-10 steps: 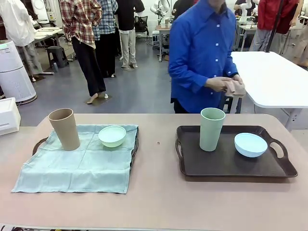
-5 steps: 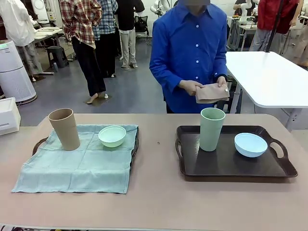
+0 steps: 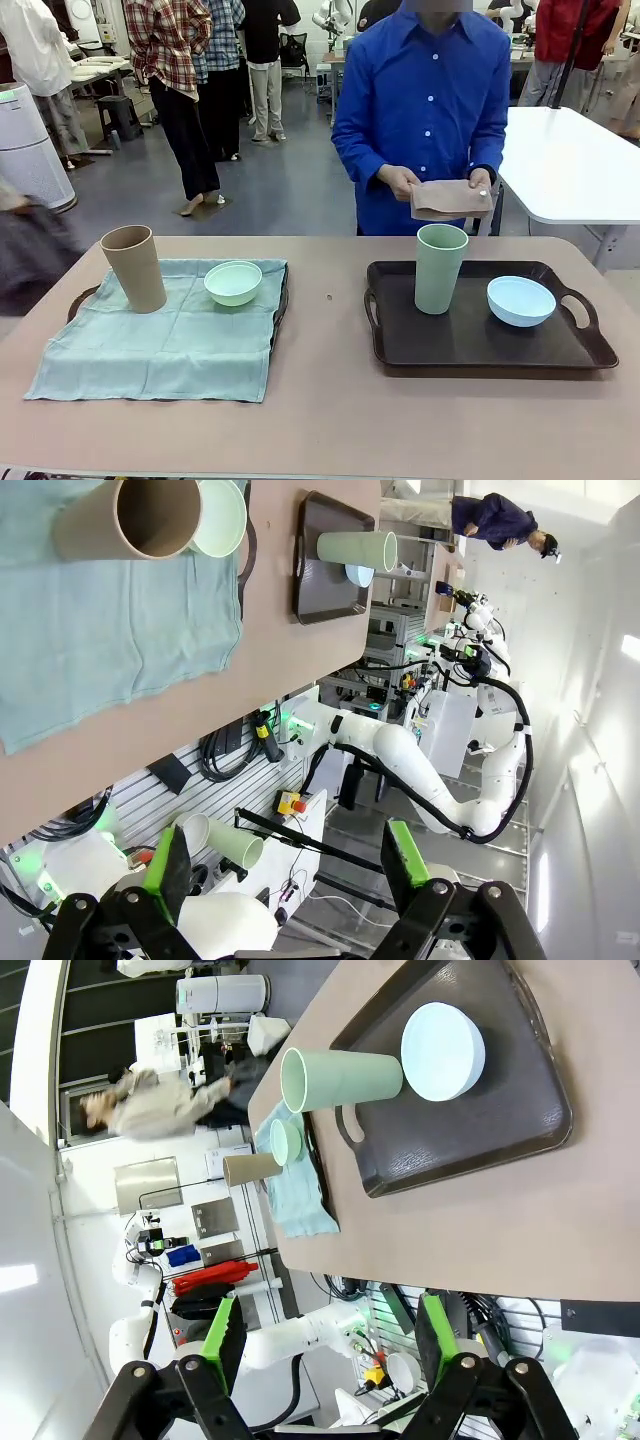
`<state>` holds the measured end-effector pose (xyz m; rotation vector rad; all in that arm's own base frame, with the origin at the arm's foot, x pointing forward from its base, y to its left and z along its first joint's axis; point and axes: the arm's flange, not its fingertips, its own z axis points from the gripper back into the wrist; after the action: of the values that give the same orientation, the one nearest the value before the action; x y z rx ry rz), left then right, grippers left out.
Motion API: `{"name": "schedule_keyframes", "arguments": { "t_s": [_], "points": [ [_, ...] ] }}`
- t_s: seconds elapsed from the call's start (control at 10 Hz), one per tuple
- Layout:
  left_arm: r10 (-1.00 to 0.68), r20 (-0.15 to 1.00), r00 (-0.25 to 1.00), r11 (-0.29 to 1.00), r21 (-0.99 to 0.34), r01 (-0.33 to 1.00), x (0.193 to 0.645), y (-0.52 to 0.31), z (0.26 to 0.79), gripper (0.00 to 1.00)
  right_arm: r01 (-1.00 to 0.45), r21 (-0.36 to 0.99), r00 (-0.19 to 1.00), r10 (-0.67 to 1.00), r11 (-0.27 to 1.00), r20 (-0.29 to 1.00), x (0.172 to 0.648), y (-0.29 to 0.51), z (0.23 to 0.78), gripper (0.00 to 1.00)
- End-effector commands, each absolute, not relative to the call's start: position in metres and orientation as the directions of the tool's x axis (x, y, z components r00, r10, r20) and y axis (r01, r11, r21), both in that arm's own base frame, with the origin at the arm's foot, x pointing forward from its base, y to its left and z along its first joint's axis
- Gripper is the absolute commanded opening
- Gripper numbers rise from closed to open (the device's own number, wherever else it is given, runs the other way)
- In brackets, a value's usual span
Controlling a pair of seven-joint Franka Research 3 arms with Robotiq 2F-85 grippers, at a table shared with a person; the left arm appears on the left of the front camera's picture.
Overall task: Set up a tray with a mat and arrange the tableware.
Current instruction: Pick up the Picnic Bowl and Reusable plastic cup from the Handle tray in front of the human's position and hold them in the air.
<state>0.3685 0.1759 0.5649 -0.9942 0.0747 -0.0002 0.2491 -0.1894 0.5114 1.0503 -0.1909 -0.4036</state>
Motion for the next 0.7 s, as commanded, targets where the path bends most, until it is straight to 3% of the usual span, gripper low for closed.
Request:
{"name": "schedule_keyframes", "arguments": {
  "t_s": [0.0,0.6],
  "points": [
    [-0.017,-0.055,0.998,0.531,-0.847,-0.038,0.3684,0.1742,0.5641,1.00,0.236,0.872,0.907,-0.419,0.428,-0.040,0.2503,-0.1895,0.5111,0.89],
    [-0.017,-0.055,0.998,0.531,-0.847,-0.038,0.3684,0.1742,0.5641,1.00,0.236,0.872,0.907,-0.419,0.428,-0.040,0.2503,-0.1895,0.5111,0.89]
  ]
}}
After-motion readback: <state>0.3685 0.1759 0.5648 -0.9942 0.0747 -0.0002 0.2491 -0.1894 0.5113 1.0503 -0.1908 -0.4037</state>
